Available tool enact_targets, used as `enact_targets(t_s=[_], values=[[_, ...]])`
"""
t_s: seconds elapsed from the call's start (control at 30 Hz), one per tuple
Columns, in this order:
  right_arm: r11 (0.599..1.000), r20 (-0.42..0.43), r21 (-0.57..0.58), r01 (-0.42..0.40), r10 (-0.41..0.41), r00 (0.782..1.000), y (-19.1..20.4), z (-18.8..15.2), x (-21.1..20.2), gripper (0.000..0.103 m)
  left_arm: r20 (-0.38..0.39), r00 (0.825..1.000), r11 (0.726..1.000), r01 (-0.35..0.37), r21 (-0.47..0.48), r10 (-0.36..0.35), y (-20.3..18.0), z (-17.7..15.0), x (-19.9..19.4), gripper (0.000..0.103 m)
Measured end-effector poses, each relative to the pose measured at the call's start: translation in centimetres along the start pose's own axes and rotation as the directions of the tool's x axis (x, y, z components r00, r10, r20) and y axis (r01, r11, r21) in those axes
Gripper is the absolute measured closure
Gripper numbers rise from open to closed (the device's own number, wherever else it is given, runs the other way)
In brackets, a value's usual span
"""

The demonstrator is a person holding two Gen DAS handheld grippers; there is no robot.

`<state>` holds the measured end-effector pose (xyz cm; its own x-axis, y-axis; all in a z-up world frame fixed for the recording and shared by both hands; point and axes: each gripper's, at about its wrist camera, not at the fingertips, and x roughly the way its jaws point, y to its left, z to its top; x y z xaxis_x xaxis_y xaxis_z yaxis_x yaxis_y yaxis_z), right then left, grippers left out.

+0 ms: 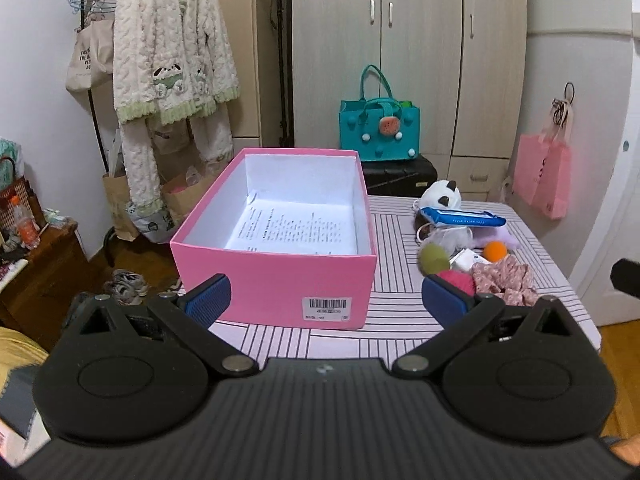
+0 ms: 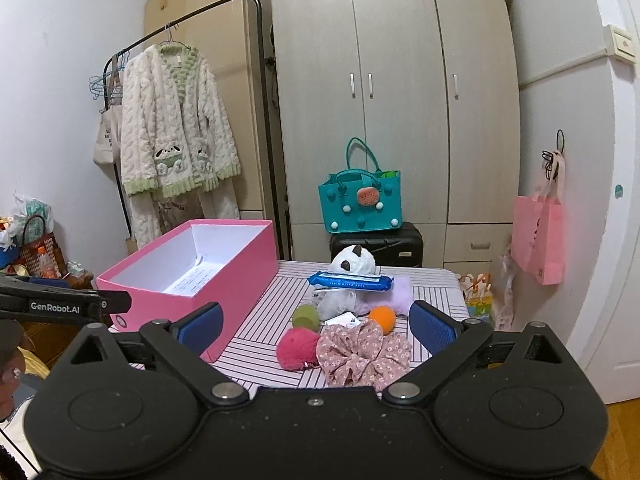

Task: Organize soft objects

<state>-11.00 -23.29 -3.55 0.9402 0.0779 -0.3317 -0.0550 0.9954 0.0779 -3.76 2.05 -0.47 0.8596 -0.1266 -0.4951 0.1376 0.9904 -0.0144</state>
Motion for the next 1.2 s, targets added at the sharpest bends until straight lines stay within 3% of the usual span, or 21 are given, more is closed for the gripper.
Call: enact_targets(t_s=[0.37, 0.8, 1.03, 1.2], values=[[0.996, 0.023, -0.075, 0.041, -0.039, 0.999, 1.5, -1.2, -0.9, 0.002, 0.021, 0.998, 0.998, -0.062, 0.019, 0.061, 0.1, -1.0, 0.2, 0.0], [0.998, -0.003, -0.062, 0.025, -0.025, 1.0, 1.2, -1.8, -0.5, 0.002, 0.018, 0.997, 0.997, -0.072, 0.028, 0.072, 0.1, -1.3, 0.3, 0.0], [0.996, -0.019, -0.084, -0.018, 0.016, 1.0, -0.1, -1.6, 0.1, 0.002, -0.011, 0.999, 0.999, -0.045, 0.027, 0.045, 0.5, -1.0, 0.9, 0.0], [0.994, -0.01, -0.067, -0.083, 0.082, 0.997, -1.7, -2.0, 0.9, 0.002, 0.039, 0.999, 0.997, -0.035, 0.068, 0.033, -0.2, -0.6, 1.3, 0.001]])
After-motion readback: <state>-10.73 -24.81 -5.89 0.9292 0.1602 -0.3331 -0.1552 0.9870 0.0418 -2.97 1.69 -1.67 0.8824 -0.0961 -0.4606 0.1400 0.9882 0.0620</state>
